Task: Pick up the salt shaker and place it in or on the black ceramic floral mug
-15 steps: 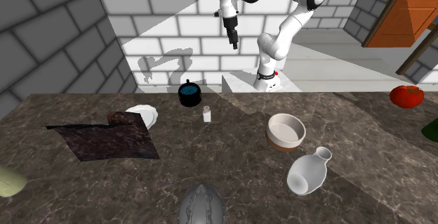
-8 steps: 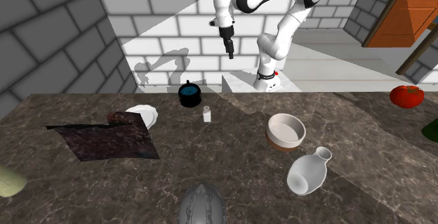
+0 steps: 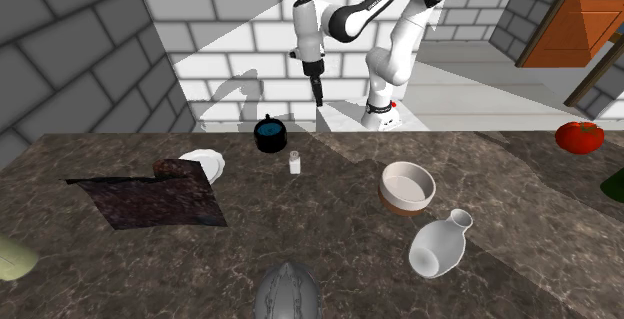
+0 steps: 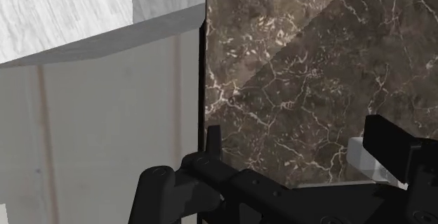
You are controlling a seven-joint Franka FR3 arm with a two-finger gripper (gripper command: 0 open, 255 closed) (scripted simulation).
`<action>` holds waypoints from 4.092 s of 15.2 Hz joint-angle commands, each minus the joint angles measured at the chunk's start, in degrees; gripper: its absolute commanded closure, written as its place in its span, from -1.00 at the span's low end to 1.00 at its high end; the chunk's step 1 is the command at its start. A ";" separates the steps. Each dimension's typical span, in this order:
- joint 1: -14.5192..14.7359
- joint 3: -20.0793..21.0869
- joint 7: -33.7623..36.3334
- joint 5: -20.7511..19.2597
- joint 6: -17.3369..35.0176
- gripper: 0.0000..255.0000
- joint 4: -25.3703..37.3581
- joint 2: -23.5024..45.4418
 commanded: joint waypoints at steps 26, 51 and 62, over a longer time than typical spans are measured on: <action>5.08 7.64 21.21 -8.82 20.74 -1.00 23.79 40.58; 4.74 7.88 21.36 -8.14 14.63 1.00 26.64 37.22; 4.47 8.00 21.78 -7.62 6.89 1.00 31.54 34.28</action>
